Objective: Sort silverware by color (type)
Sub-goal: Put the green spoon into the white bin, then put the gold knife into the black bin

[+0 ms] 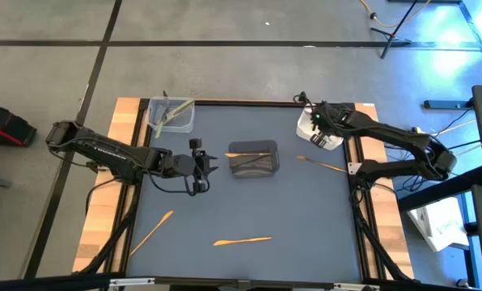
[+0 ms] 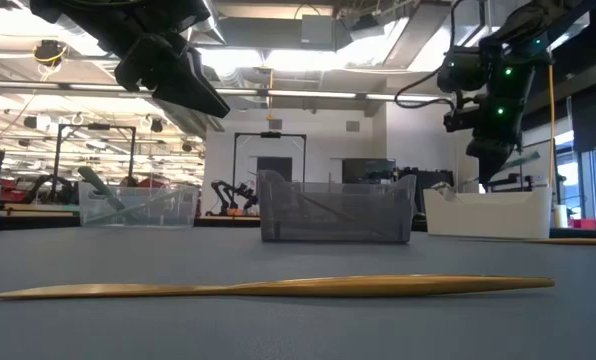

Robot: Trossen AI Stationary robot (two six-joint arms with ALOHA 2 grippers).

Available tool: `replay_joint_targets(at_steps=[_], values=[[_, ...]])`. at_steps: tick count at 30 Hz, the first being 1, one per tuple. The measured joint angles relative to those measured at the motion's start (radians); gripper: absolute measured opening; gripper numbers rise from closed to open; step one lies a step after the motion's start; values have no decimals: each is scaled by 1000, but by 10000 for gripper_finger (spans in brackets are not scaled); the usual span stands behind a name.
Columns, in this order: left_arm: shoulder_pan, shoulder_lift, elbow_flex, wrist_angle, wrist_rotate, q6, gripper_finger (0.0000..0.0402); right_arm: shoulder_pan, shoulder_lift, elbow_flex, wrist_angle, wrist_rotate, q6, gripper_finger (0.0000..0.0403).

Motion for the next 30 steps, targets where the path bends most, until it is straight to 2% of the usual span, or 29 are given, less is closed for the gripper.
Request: replay_joint_targets(at_steps=[3,9,15,21,24,30], values=[[0,0,0,0,0,-2,134,0,33,-7,7,26,15,41],[0,0,0,0,0,-3,134,2,75,-12,0,99,20,120],[0,0,0,1,0,-3,134,3,51,77,-105,76,58,163],[0,0,0,1,0,-3,134,70,-6,129,-141,-129,95,166],[0,0,0,1,0,-5,134,150,-21,133,-142,-240,114,166],[-1,0,0,1,2,-27,134,335,-17,133,-242,-386,225,165]])
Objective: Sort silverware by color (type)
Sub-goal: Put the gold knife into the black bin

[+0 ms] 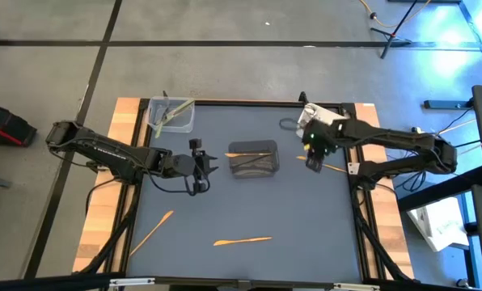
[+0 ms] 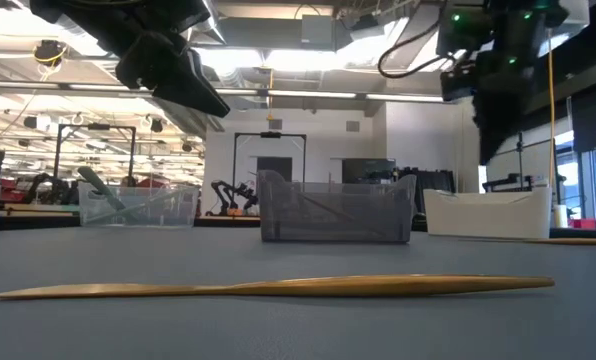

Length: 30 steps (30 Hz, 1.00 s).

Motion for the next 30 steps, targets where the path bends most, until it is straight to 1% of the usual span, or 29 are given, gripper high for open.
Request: replay_joint_targets(at_steps=[3,7,11,16,20,25,29,30], values=[[-3,0,0,0,41,-16,134,65,9,-7,-78,-22,59,165],[-21,0,0,1,75,-86,134,86,10,-59,-123,-9,118,165],[-49,0,0,1,75,-124,134,51,21,-108,-126,16,138,165],[-82,0,0,1,77,-160,134,-28,102,-134,-133,58,118,163],[-103,0,0,1,76,-187,134,-62,194,-135,-124,20,55,144],[-120,0,0,1,63,-186,134,-65,286,-135,-77,31,24,109],[-125,0,0,1,60,-186,134,-65,343,-135,-36,36,-5,93],[-125,0,0,1,60,-186,134,-65,360,-135,-34,51,-5,91]])
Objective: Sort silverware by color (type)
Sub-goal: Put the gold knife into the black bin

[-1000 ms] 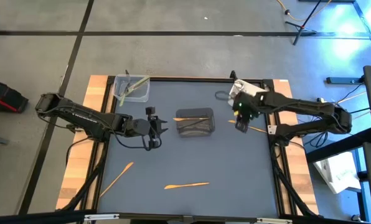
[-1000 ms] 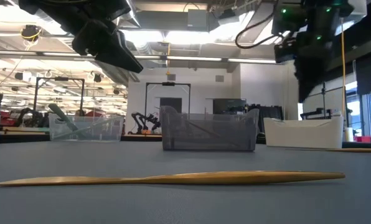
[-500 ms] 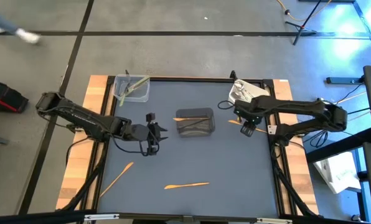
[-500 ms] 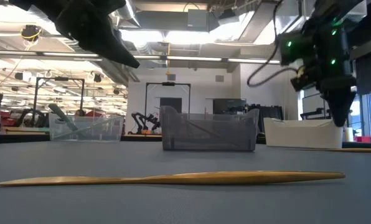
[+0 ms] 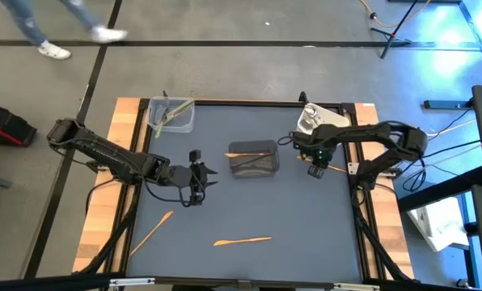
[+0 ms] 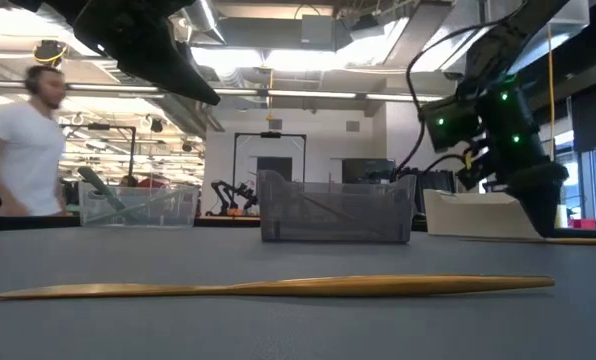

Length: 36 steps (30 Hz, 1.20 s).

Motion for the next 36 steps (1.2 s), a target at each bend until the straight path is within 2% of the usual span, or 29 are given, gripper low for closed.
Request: replay_joint_targets(at_steps=[3,13,18,20,24,28,36], values=[[0,0,0,0,0,-1,134,0,47,0,14,34,2,86],[-1,0,0,5,0,-3,134,0,139,7,24,5,-54,75],[-2,0,0,5,0,-3,134,0,139,6,31,-18,-98,18],[-2,0,0,5,0,-3,134,0,139,6,33,-18,-106,8],[-2,0,0,7,0,-3,134,0,142,12,25,-17,-105,18],[-2,0,0,7,0,-3,134,1,129,45,-10,-20,-100,7],[-4,0,0,7,0,-3,134,2,16,95,-39,-57,-95,6]])
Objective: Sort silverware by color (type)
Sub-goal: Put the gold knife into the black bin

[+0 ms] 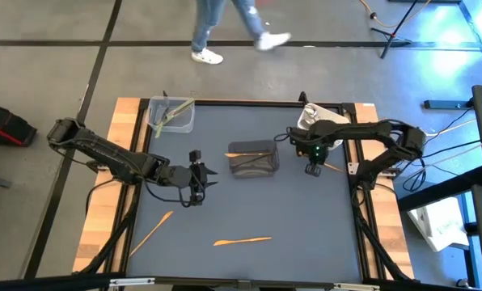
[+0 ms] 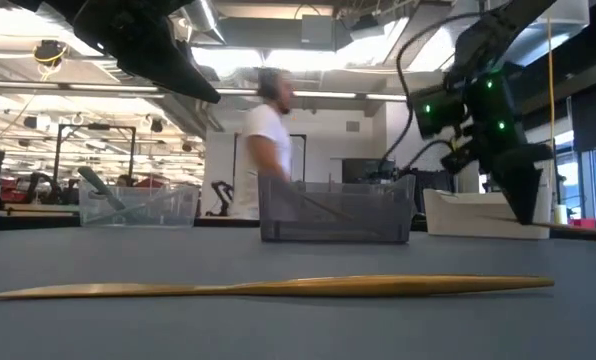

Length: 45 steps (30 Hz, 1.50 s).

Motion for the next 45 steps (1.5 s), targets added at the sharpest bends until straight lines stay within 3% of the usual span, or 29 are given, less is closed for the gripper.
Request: replay_joint_targets(at_steps=[10,18,27,35,45], values=[[0,0,0,0,0,-8,134,5,-146,79,-22,-37,25,5],[0,0,0,0,0,3,134,139,-175,284,-7,-71,27,4],[0,0,0,0,0,3,134,280,-174,424,260,-59,-22,5],[0,0,0,1,0,1,134,301,-94,415,481,-56,-61,5],[0,0,0,-1,1,-9,134,300,113,403,486,7,-106,5]])
